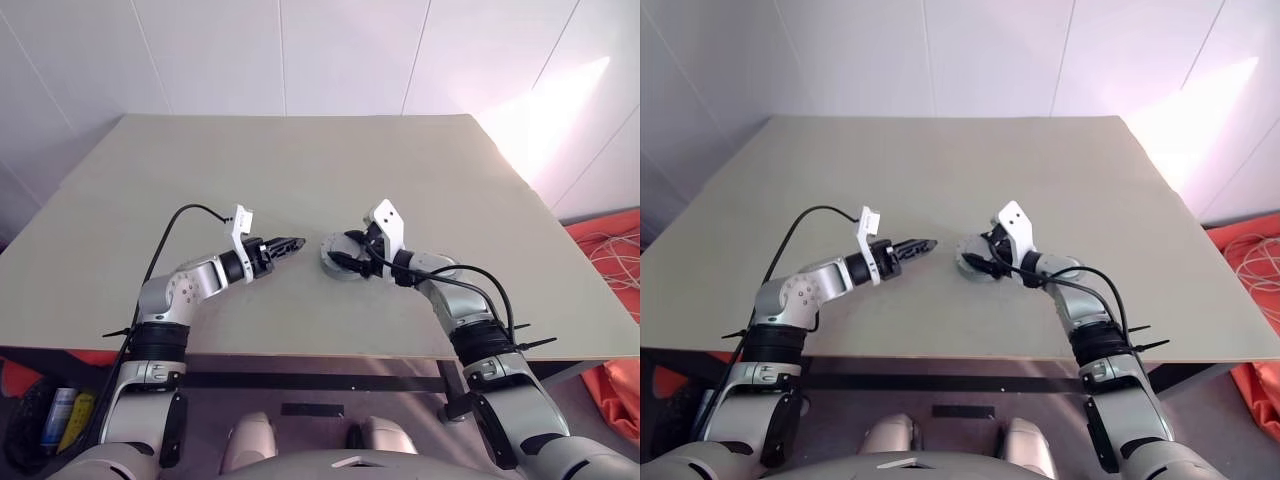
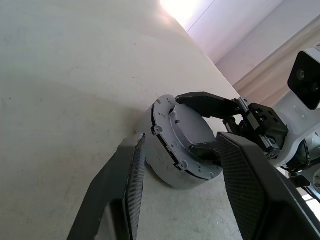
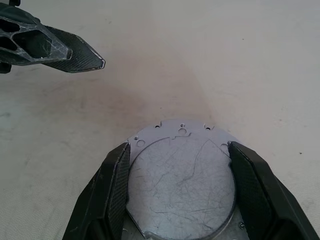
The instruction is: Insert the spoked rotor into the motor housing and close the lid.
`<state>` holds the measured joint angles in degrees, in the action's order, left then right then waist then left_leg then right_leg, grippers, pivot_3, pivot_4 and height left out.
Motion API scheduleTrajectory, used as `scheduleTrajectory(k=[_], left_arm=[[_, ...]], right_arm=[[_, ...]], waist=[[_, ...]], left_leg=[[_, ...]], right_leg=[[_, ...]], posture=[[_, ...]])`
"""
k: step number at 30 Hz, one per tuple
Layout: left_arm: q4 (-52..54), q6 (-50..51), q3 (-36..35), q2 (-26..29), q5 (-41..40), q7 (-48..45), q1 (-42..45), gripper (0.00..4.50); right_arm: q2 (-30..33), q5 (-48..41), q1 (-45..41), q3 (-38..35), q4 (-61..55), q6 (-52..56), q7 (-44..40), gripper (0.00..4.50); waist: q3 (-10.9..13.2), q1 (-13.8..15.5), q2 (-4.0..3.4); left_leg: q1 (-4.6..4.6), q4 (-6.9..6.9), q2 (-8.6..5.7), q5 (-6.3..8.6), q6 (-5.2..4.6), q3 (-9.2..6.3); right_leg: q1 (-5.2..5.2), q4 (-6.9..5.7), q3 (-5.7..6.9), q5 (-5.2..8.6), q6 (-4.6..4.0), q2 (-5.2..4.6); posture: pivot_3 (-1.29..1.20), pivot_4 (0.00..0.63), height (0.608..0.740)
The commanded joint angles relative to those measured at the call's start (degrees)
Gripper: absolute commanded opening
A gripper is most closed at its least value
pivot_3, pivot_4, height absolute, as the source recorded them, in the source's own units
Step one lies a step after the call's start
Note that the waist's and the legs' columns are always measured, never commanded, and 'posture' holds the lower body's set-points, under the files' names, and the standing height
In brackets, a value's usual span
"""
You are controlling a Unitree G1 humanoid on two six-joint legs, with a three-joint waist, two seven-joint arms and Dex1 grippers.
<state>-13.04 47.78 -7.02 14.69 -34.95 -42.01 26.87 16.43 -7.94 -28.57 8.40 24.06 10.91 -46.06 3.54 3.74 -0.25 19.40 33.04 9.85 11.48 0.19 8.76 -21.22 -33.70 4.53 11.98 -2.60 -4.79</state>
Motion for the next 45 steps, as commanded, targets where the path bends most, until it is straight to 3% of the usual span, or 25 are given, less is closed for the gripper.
scheduleTrajectory(k=[1, 34, 45], left_arm=[[2.20, -0.12, -0.79, 0.43, -1.05, -0.03, 0.66, 2.39], [2.18, 0.89, -1.10, 0.07, -1.68, 0.61, 0.88, 2.39], [2.90, 1.29, -1.28, 0.21, -2.25, 1.09, 0.40, 2.39]], right_arm=[[-0.37, 2.31, 0.35, 2.00, 3.03, 0.52, 0.26, 2.98], [2.72, 3.50, 2.12, 2.68, 5.79, -0.16, -2.92, 2.98], [1.78, 4.87, 1.14, 3.76, 9.27, -1.23, -0.58, 2.98]], waist=[[0.00, -0.03, 0.00], [-0.02, -0.59, 0.02], [-0.02, -0.66, 0.02]], left_leg=[[0.00, -0.01, 0.00, 0.00, 0.00, 0.00], [-0.03, -0.34, -0.07, 0.03, -0.04, 0.00], [-0.10, -0.34, -0.06, 0.04, -0.05, 0.00]], right_leg=[[0.00, 0.00, -0.01, 0.00, 0.00, 0.00], [0.10, 0.42, -0.02, 0.02, 0.01, 0.01], [0.16, 0.45, -0.02, 0.03, 0.02, 0.01]], posture=[[0.00, 0.000, 0.740], [0.00, 0.000, 0.740], [0.00, 0.000, 0.740]])
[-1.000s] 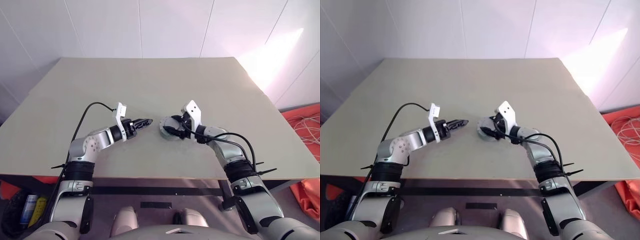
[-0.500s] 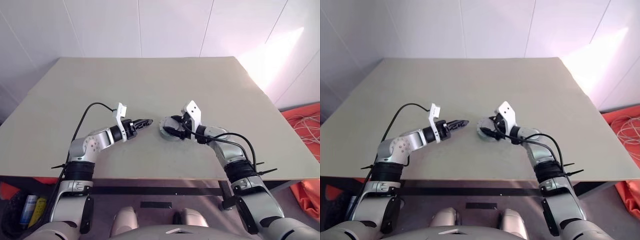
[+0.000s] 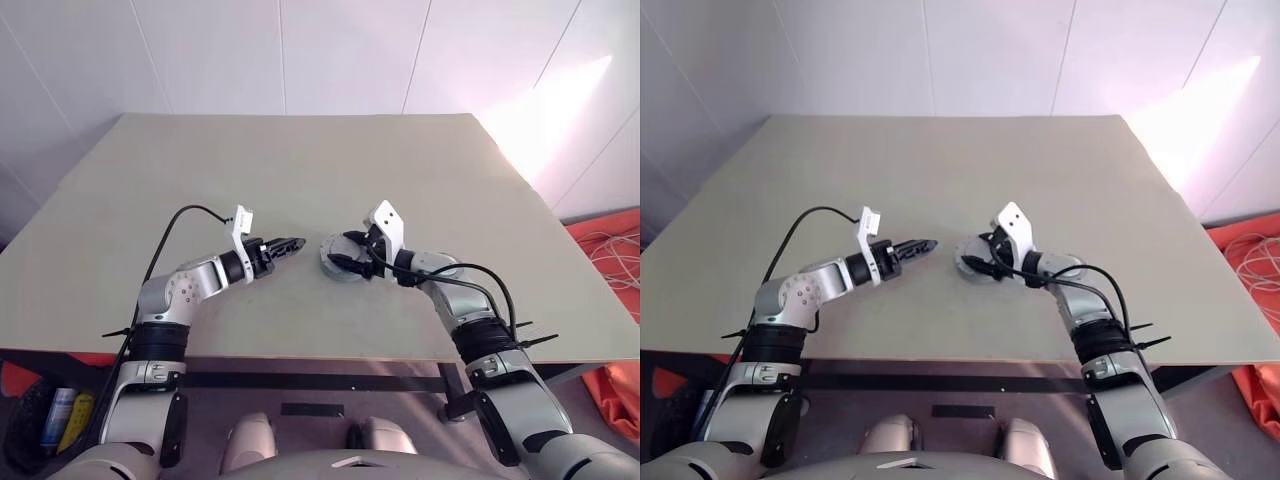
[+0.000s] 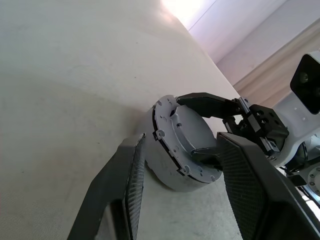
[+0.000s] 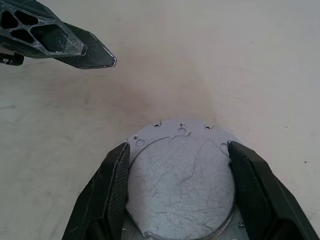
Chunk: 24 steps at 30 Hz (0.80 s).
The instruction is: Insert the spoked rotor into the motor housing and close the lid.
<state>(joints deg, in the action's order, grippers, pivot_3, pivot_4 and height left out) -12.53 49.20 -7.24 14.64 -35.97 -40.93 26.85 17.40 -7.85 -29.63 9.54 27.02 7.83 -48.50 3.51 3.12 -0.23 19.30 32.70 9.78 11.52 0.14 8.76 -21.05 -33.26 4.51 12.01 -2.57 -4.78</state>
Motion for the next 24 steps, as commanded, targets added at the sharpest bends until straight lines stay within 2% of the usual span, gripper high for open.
scheduleTrajectory(k=[1, 17, 24], left_arm=[[2.44, -0.10, -1.07, 0.28, -1.27, 0.06, 0.38, 2.39], [2.68, 0.39, -1.42, 0.39, -2.11, 0.38, 0.31, 2.39], [2.85, 0.86, -1.91, 0.43, -2.84, 0.40, 0.27, 2.39]], right_arm=[[0.90, 4.92, 2.10, 2.67, 6.80, 1.81, 2.21, 2.98], [2.68, 5.14, 0.99, 3.16, 10.53, -0.10, 2.25, 2.98], [2.24, 1.42, 0.92, 0.97, 6.49, 3.56, -0.29, 2.98]], waist=[[0.00, -0.08, 0.00], [-0.02, -0.20, 0.02], [-0.02, -0.10, 0.03]], left_leg=[[-0.03, 0.00, 0.00, 0.00, 0.00, 0.00], [-0.14, 0.00, -0.04, 0.00, 0.00, -0.03], [-0.04, -0.04, -0.04, 0.00, 0.00, -0.04]], right_leg=[[0.01, 0.01, 0.00, 0.00, 0.00, 0.00], [0.19, 0.55, 0.05, 0.06, 0.11, -0.04], [0.14, 0.54, 0.05, 0.06, 0.11, -0.03]], posture=[[0.00, 0.000, 0.740], [0.00, 0.000, 0.740], [0.00, 0.000, 0.740]])
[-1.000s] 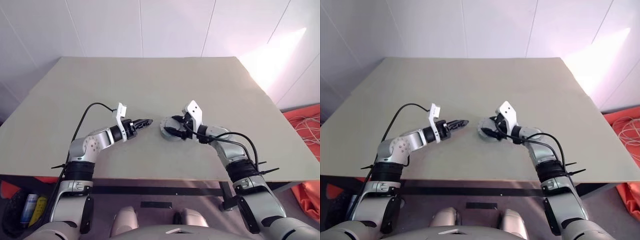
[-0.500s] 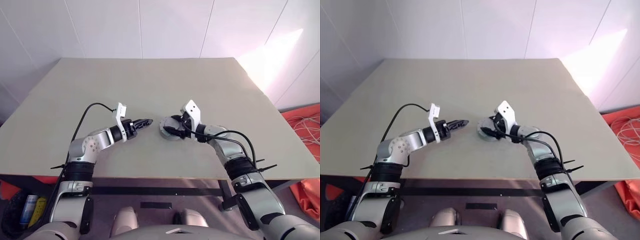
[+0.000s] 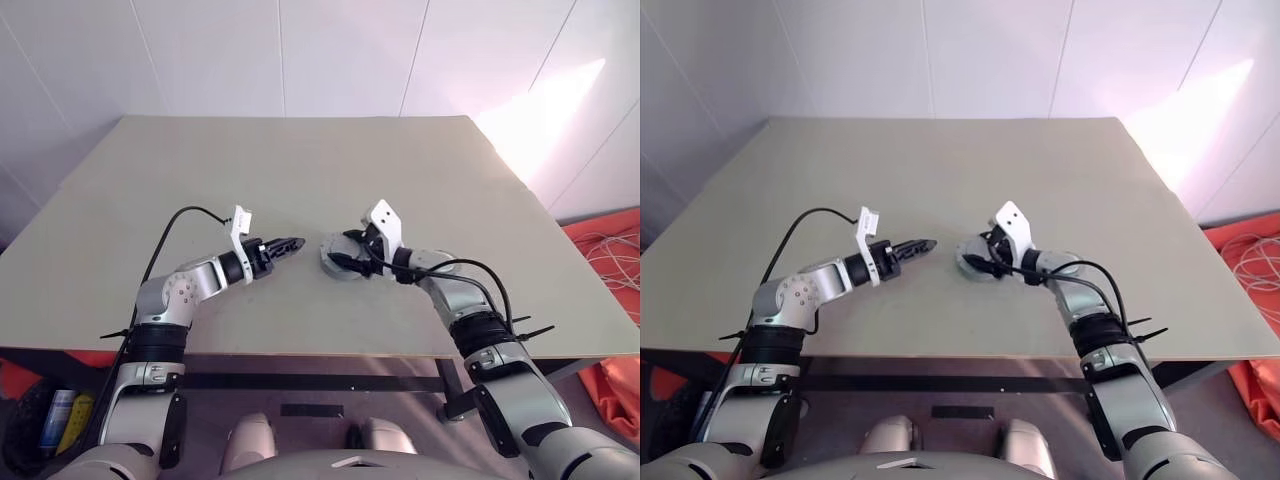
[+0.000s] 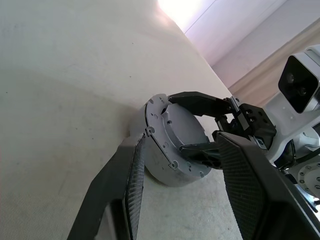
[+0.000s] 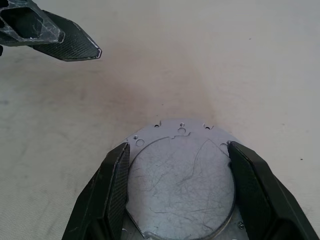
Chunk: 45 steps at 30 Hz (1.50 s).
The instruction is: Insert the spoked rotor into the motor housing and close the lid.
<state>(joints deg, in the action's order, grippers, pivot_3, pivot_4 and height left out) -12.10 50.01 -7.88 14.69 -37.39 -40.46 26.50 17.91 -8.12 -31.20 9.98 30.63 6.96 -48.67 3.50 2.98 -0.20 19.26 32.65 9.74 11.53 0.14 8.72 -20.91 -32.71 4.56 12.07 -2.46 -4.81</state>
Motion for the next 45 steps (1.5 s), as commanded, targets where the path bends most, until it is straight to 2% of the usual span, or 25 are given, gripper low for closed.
scheduleTrajectory(k=[1, 6, 12, 17, 20, 25, 26, 30, 32, 35, 45], left_arm=[[2.43, 0.12, -1.35, 0.42, -1.51, -0.06, 0.61, 2.39], [1.99, 1.20, -2.24, -0.12, -2.53, 0.48, 1.27, 2.39], [-1.85, 5.78, -5.19, -4.82, -6.53, 4.38, 5.33, 2.39], [-6.44, 9.61, -3.79, -8.49, -6.61, 6.29, 8.80, 2.39], [-12.55, 9.97, -3.02, -9.98, -4.30, 8.17, 11.89, 1.83], [-18.60, 9.24, -3.83, -10.73, -3.63, 7.96, 15.30, 0.20], [-19.73, 8.96, -4.13, -10.84, -3.55, 8.10, 15.88, 0.02], [-23.70, 8.53, -4.47, -11.31, -2.64, 8.91, 17.57, 0.02], [-24.50, 8.99, -1.26, -11.23, -0.10, 8.12, 17.77, 0.02], [-26.28, 10.36, -0.03, -11.23, 1.45, 7.92, 18.53, 0.02], [-31.84, 14.57, -1.59, -10.34, 2.85, 8.05, 21.50, 0.02]], right_arm=[[1.78, 1.53, 2.50, 0.33, 2.53, 4.79, -0.34, 2.98], [2.18, 1.81, 2.46, 0.02, 2.58, 5.16, -0.53, 2.98], [2.30, 1.93, 2.45, -0.02, 2.93, 5.17, -0.54, 2.98], [2.28, 1.97, 2.65, 0.03, 2.56, 5.30, -0.53, 2.98], [2.20, 2.00, 2.80, 0.05, 2.19, 5.37, -0.46, 2.98], [2.37, 1.97, 3.35, -0.06, 1.23, 5.64, -0.28, 2.98], [2.45, 1.95, 3.52, -0.09, 0.98, 5.70, -0.29, 2.98], [2.53, 1.96, 3.86, -0.20, 0.41, 5.91, -0.11, 2.98], [2.50, 1.97, 3.92, -0.26, 0.10, 5.98, 0.04, 2.98], [2.48, 2.01, 3.66, -0.51, 0.04, 5.89, 0.45, 2.98], [2.62, 1.69, 3.56, -1.21, -1.21, 7.41, 1.27, 2.98]], waist=[[0.00, 0.05, 0.00], [-0.04, 0.02, 0.08], [-0.02, 0.28, 0.11], [-0.02, 0.52, 0.13], [-0.02, 0.76, 0.14], [-0.01, 0.94, 0.15], [-0.01, 0.95, 0.15], [-0.01, 0.99, 0.15], [-0.01, 0.99, 0.15], [-0.02, 1.10, 0.18], [-0.02, 1.09, 0.19]], left_leg=[[0.02, -0.01, 0.00, 0.00, 0.00, 0.00], [0.09, -0.15, 0.01, 0.00, 0.00, 0.02], [0.07, -0.22, -0.03, -0.01, 0.01, 0.06], [0.06, -0.22, -0.02, -0.01, 0.00, 0.06], [0.06, -0.23, -0.01, -0.01, 0.00, 0.06], [0.07, -0.25, -0.02, -0.01, 0.00, 0.06], [0.07, -0.25, -0.02, -0.01, 0.00, 0.06], [0.08, -0.26, -0.02, -0.01, 0.00, 0.06], [0.07, -0.27, -0.02, -0.01, 0.00, 0.05], [0.06, -0.31, -0.02, -0.01, 0.00, 0.05], [0.00, -0.35, -0.04, -0.01, 0.00, 0.05]], right_leg=[[-0.01, 0.00, 0.00, 0.00, 0.00, 0.00], [-0.08, 0.00, -0.01, -0.01, -0.01, 0.01], [-0.06, 0.00, -0.01, -0.01, -0.01, -0.01], [-0.06, 0.00, -0.01, 0.00, -0.01, 0.00], [-0.07, 0.00, 0.00, 0.00, 0.00, 0.00], [-0.10, 0.02, 0.00, 0.00, 0.00, 0.00], [-0.11, 0.02, 0.00, 0.00, 0.00, 0.00], [-0.10, 0.03, 0.00, 0.00, 0.00, 0.00], [-0.09, 0.03, 0.00, 0.00, 0.00, 0.00], [-0.08, 0.05, 0.00, 0.00, 0.01, 0.00], [-0.01, 0.13, 0.02, 0.03, 0.04, -0.02]], posture=[[0.00, 0.000, 0.740], [0.00, 0.000, 0.740], [0.00, 0.000, 0.740], [0.00, 0.000, 0.740], [0.00, 0.000, 0.740], [0.00, 0.000, 0.740], [0.00, 0.000, 0.740], [0.00, 0.000, 0.740], [0.00, 0.000, 0.740], [0.00, 0.000, 0.740], [0.00, 0.000, 0.740]])
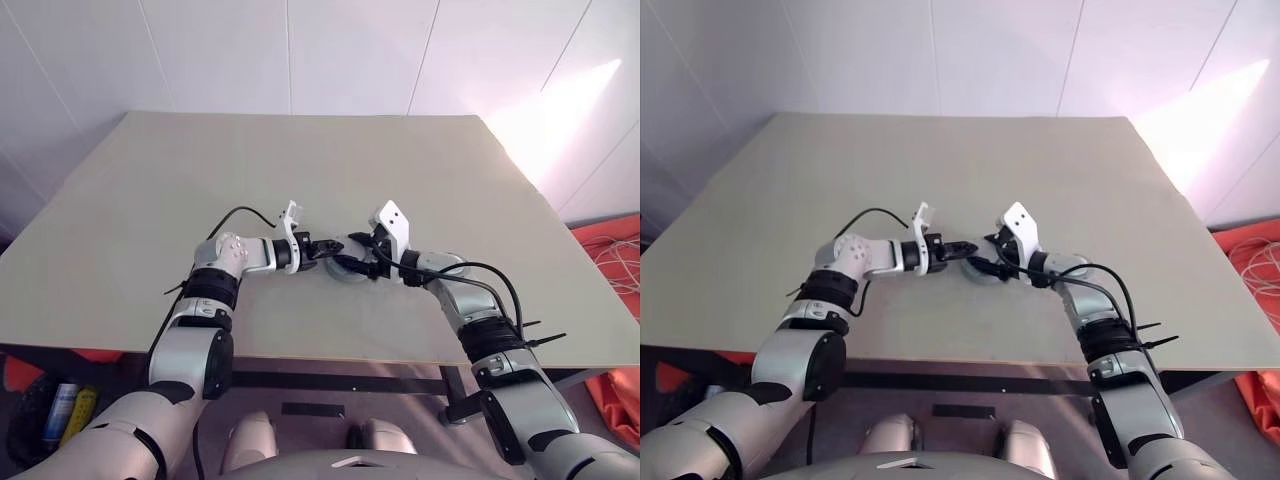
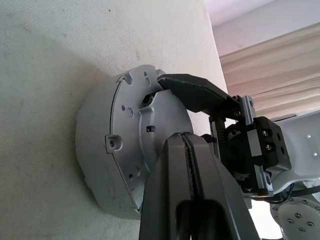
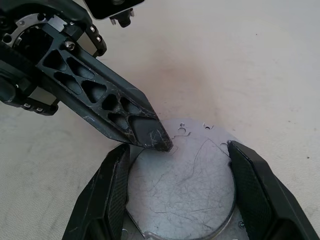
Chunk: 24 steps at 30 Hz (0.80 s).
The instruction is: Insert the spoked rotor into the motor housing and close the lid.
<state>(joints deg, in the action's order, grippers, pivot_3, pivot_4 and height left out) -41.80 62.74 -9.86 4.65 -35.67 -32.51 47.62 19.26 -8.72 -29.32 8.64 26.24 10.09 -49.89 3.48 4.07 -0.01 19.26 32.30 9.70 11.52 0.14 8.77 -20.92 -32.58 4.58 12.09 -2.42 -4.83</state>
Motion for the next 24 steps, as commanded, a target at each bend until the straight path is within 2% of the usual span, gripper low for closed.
scheduleTrajectory(k=[1, 7, 8, 10, 11, 15, 21, 24], left_arm=[[-2.42, 1.77, 0.25, -0.28, 1.23, 0.07, 0.53, 0.02], [-2.43, 1.87, -0.34, -0.40, 1.62, 0.03, 0.72, 0.02], [-2.31, 1.97, -0.42, -0.45, 1.66, 0.06, 0.72, 0.00], [-2.22, 2.09, -0.54, -0.46, 1.85, 0.00, 0.72, 0.00], [-2.19, 2.14, -0.59, -0.47, 1.94, -0.03, 0.72, 0.00], [-2.34, 1.98, -0.59, -0.40, 2.24, -0.29, 0.75, 0.00], [-2.55, 1.97, -0.37, -0.30, 2.42, -0.87, 0.91, 0.00], [-2.51, 2.33, -0.29, -0.36, 2.38, -1.16, 1.08, 0.00]], right_arm=[[1.35, 1.97, 1.64, -0.04, 2.62, 4.69, 2.24, 2.98], [2.41, -0.49, 2.54, -0.22, -1.93, 6.31, -2.02, 2.98], [2.53, -0.43, 2.62, -0.21, -2.38, 6.29, -2.10, 3.72], [2.58, 0.57, 2.59, -0.20, -2.84, 5.63, -0.85, 4.37], [2.53, 1.23, 2.44, -0.22, -2.84, 5.23, 0.23, 4.48], [2.71, 1.23, 2.55, 0.09, -3.92, 4.58, -0.16, 4.48], [2.96, -1.19, 3.16, -1.21, -6.20, 4.86, -1.91, 4.48], [3.27, -3.34, 3.35, -2.67, -8.06, 5.59, -3.41, 4.48]], waist=[[0.00, 0.01, 0.00], [0.01, 0.50, 0.01], [0.00, 0.56, 0.00], [0.00, 0.76, 0.00], [-0.01, 0.87, 0.00], [0.00, 1.27, -0.01], [0.00, 1.36, -0.02], [0.01, 1.40, -0.02]], left_leg=[[0.00, 0.00, 0.00, 0.00, 0.00, 0.00], [0.11, -0.05, -0.02, 0.01, -0.01, 0.00], [0.16, -0.08, -0.02, 0.02, -0.04, 0.00], [0.33, -0.11, -0.02, 0.06, -0.11, 0.00], [0.33, -0.11, -0.02, 0.08, -0.13, 0.00], [0.40, -0.16, -0.01, 0.10, -0.16, 0.01], [0.40, -0.16, -0.01, 0.10, -0.16, 0.01], [0.47, -0.16, -0.01, 0.10, -0.17, 0.01]], right_leg=[[0.00, 0.00, 0.00, 0.00, 0.00, 0.00], [-0.03, 0.08, 0.00, 0.01, 0.02, -0.01], [-0.05, 0.10, 0.00, 0.01, 0.02, -0.01], [-0.16, 0.10, 0.00, 0.00, 0.00, -0.01], [-0.16, 0.08, 0.00, -0.01, -0.01, -0.01], [-0.20, 0.06, 0.01, -0.17, -0.31, 0.00], [-0.20, 0.06, 0.00, -0.03, -0.08, 0.00], [-0.26, 0.06, 0.01, -0.17, -0.31, 0.00]], posture=[[0.00, 0.000, 0.740], [0.00, 0.000, 0.740], [0.00, 0.000, 0.740], [0.00, 0.000, 0.740], [0.00, 0.000, 0.740], [0.00, 0.000, 0.740], [0.00, 0.000, 0.740], [0.00, 0.000, 0.740]])
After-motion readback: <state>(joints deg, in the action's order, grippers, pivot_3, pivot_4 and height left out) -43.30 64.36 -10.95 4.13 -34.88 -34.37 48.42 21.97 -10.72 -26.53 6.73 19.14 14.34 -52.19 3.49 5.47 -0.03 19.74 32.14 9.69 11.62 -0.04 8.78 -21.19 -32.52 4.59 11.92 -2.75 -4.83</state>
